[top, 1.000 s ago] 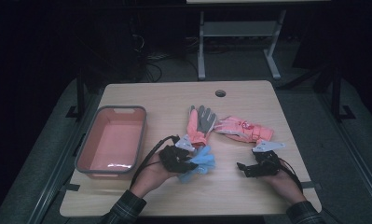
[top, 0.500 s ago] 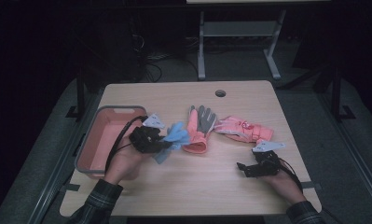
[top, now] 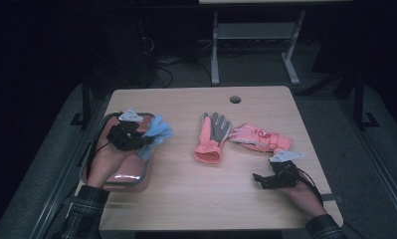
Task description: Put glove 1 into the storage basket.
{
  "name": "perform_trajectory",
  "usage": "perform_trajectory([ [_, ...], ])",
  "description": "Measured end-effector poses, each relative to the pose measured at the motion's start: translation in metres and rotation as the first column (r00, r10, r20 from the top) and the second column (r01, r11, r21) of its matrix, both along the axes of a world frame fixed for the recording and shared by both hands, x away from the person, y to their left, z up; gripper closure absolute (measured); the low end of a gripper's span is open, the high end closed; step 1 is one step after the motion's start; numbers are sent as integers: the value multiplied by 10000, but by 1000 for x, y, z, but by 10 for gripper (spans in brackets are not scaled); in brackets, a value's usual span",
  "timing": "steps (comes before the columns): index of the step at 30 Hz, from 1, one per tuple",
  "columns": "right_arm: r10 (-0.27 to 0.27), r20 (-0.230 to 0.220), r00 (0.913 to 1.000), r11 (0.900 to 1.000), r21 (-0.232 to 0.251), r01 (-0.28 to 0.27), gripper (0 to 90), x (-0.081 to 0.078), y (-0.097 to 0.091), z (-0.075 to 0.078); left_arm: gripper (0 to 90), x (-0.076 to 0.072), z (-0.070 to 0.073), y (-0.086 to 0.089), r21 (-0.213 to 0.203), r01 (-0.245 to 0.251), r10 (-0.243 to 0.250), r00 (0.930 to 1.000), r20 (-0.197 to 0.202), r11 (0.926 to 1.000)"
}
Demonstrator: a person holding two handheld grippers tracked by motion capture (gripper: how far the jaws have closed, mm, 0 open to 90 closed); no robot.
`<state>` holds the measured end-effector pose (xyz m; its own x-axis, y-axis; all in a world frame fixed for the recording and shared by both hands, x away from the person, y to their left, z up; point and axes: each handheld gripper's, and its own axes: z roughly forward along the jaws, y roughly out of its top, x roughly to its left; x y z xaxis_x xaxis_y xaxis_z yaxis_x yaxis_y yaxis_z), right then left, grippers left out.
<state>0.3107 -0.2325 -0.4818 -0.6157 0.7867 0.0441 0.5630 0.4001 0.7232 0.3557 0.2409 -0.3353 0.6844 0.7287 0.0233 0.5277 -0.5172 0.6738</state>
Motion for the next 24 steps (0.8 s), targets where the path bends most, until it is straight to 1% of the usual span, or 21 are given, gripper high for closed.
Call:
perform_trajectory([
  [1,0,0,10000,10000,0,0,133,0,0,0,765,0,0,0,0,0,0,10000,0,10000],
  [2,1,-1,10000,10000,1,-1,133,0,0,0,765,2,-2,9,43,-315,315,9995,-23,9995],
  [3,1,-1,10000,10000,1,-1,133,0,0,0,765,2,-2,9,43,-315,315,9995,-23,9995],
  [5,19,51,10000,10000,-20,-18,133,0,0,0,764,5,-4,18,80,-604,605,9981,-67,9981],
  [6,18,46,10000,10000,-19,-18,133,0,0,0,764,8,-7,28,248,-912,913,9958,-59,9955],
  [7,3,44,10000,10000,-22,-3,133,0,0,0,764,9,-9,33,240,-1134,1136,9935,-96,9933],
  [8,-3,48,10000,10000,-23,3,133,0,0,0,764,11,-12,38,299,-1293,1298,9914,-150,9912],
  [9,-3,48,10000,10000,-23,3,133,0,0,0,764,11,-12,38,299,-1293,1298,9914,-150,9912],
  [11,-23,31,10000,10000,-11,23,133,0,0,0,764,15,-17,47,445,-1642,1651,9861,-186,9854],
  [13,-20,32,10000,10000,-19,20,133,0,0,0,763,20,-23,54,547,-1899,1918,9810,-304,9803],
  [14,-17,33,10000,10000,-21,17,133,0,0,0,763,24,-31,58,659,-2160,2195,9743,-506,9742],
  [15,-14,35,10000,10000,-21,14,133,0,0,0,762,24,-31,58,659,-2160,2195,9743,-506,9742],
  [17,-13,35,10000,10000,-22,13,133,0,0,0,761,30,-39,60,797,-2399,2453,9671,-673,9675],
  [18,-13,35,10000,10000,-22,13,133,0,0,0,761,34,-44,61,818,-2501,2564,9633,-789,9648],
  [19,-9,42,10000,10000,-22,9,133,0,0,0,760,37,-49,62,900,-2539,2617,9610,-892,9630],
  [20,-3,48,10000,10000,-22,3,133,0,0,0,759,43,-59,62,1161,-2639,2762,9552,-1065,9575],
  [21,-6,41,10000,10000,-18,6,133,0,0,0,759,45,-63,63,1220,-2666,2803,9531,-1142,9561],
  [22,-6,41,10000,10000,-18,6,133,0,0,0,758,45,-63,63,1220,-2666,2803,9531,-1142,9561],
  [23,1,48,10000,10000,-22,0,133,0,0,0,756,49,-71,64,1256,-2739,2899,9474,-1352,9535],
  [24,0,49,10000,10000,-22,0,133,0,0,0,755,49,-71,64,1256,-2739,2899,9474,-1352,9535],
])
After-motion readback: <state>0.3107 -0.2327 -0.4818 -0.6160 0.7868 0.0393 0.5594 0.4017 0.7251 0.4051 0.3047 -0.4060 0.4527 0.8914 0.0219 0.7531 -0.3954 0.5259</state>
